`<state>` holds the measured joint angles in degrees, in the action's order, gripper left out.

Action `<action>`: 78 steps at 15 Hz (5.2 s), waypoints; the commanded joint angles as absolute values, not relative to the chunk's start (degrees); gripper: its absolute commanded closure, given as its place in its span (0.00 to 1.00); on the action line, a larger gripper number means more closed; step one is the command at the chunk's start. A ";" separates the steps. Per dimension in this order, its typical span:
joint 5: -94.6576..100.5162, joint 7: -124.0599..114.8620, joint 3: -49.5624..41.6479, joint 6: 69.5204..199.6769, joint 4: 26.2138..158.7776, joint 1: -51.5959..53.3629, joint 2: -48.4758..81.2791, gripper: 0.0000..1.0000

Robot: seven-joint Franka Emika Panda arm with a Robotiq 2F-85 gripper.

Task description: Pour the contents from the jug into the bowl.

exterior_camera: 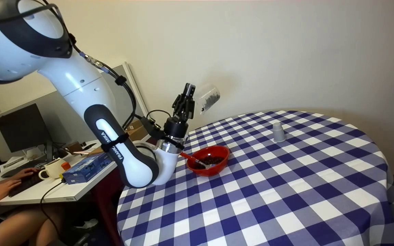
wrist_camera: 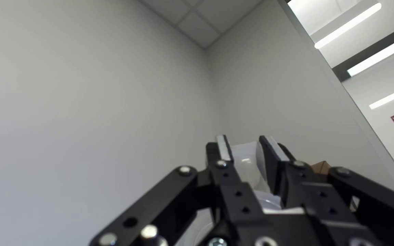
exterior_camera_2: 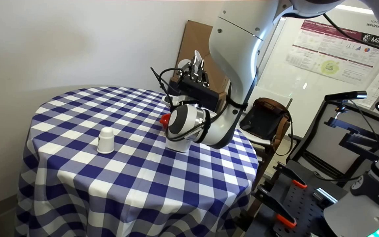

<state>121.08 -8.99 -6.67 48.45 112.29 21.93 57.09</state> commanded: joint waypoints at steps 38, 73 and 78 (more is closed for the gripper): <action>108.01 0.33 1.28 50.37 98.21 13.78 58.64 0.88; 50.90 50.25 5.87 93.15 79.14 -9.45 49.18 0.88; 40.22 61.43 5.25 98.37 79.22 -12.92 50.10 0.89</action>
